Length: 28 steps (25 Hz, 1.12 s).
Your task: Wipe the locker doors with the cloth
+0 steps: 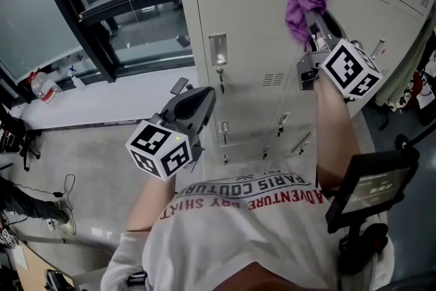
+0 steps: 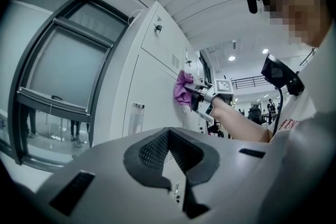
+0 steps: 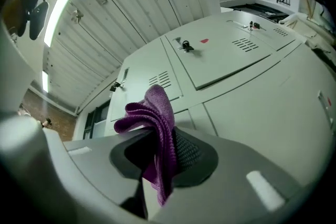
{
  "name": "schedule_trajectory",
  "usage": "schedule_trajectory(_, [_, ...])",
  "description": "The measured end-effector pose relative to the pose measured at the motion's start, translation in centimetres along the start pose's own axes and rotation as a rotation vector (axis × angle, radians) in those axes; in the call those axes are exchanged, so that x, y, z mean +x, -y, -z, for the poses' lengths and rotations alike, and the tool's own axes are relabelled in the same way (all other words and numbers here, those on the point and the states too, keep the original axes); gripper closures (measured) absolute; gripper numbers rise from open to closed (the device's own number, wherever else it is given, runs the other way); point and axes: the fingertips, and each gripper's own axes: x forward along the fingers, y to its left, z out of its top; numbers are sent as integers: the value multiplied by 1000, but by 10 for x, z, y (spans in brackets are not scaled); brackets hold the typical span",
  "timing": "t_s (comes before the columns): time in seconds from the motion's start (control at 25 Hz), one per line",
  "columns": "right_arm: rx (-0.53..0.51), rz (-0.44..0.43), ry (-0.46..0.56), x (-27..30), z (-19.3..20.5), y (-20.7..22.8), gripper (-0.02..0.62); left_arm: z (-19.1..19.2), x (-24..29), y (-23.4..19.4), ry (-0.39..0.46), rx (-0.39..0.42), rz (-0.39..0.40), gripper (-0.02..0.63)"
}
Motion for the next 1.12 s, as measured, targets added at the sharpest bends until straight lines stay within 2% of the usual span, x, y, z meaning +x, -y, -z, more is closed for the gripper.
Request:
schedule_trajectory(0.16, [38,-143,18,3,9,-57,526,2,-7,0,-7,-8,-15,606])
schedule_trajectory(0.32, [58,-278,-14,7,33,-112,526,1,-15,-1,-10,-14,-37,606])
schedule_trajectory(0.52, [51,-366,-103,13,77,-158,526,-1,-23,0,-3,-25,-62,606])
schedule_trajectory(0.64, [55,-368,-169,20,107,-166,526,1,-26,0,-7,-29,-69,606])
schedule_trajectory(0.84, [48,-322,-262,34,151,-161,526,-1,-33,-2,-7,-31,-90,606])
schedule_trajectory(1.12, [-48,-272,-279,43,174,-155,526,6,-35,-11,-3,-35,-107,606])
